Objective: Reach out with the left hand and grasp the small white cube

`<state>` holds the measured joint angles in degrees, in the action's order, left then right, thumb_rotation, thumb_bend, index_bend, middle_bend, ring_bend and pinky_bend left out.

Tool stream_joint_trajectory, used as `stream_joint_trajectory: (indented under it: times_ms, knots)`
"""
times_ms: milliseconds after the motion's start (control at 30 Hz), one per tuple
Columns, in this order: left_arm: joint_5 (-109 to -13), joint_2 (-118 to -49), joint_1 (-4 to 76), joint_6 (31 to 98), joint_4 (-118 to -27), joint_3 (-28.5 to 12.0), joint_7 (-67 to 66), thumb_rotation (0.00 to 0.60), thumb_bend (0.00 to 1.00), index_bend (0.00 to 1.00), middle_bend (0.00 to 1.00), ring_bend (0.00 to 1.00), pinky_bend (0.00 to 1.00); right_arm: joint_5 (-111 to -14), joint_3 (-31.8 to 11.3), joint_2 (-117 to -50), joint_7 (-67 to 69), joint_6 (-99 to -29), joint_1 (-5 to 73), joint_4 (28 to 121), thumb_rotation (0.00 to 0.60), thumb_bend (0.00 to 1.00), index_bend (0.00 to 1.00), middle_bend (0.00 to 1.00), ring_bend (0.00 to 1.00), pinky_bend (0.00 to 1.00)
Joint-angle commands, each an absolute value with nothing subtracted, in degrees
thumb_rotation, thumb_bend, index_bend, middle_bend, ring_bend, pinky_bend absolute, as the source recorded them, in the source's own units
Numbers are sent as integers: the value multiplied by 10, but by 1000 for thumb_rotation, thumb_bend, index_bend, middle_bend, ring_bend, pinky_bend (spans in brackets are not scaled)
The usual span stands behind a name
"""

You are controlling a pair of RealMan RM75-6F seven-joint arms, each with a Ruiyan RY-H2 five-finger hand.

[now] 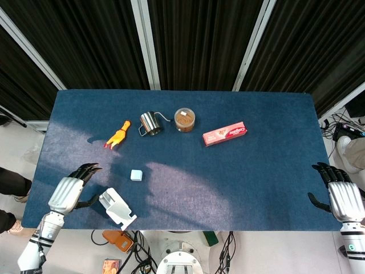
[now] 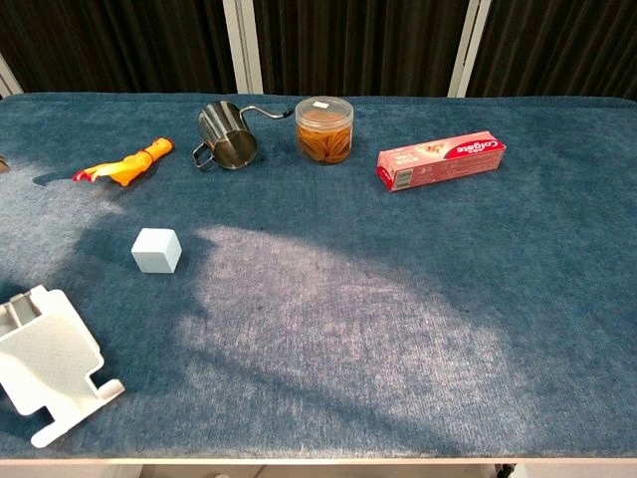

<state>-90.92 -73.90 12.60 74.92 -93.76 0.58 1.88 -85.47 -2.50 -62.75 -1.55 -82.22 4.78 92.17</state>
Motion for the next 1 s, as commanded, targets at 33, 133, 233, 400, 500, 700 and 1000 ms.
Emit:
stream_joint_trajectory:
  times_ms: [33,133,233,400,500,700,1000]
  knots:
    - [-909,-756,139,737,-933,1,23,600,263,194,110,99,298,-855,-25,-627,-15,-822,48,922,600,392,249,221,238,246]
    - [-906,-771,150,725,-928,-3,23,600,263,194,112,100,298,-855,-25,-628,-15,-822,48,922,600,392,249,221,238,241]
    - [-904,-790,162,713,-916,-8,30,600,263,195,127,101,298,-854,-25,-628,-15,-820,49,922,600,392,250,222,238,240]
    - [-892,-821,184,688,-880,-16,47,600,263,195,131,103,298,-853,-25,-627,-14,-821,48,922,600,392,249,221,238,240]
    - [-885,-833,196,675,-861,-22,54,600,263,196,131,103,298,-853,-26,-628,-14,-821,48,921,600,392,249,222,238,240]
    - [-880,-850,209,669,-834,-26,54,600,263,213,131,103,298,-853,-25,-628,-15,-819,49,921,600,392,249,222,238,240]
    - [-875,-877,221,660,-793,-22,72,600,263,230,131,103,298,-852,-26,-628,-17,-819,50,920,600,392,249,221,238,240]
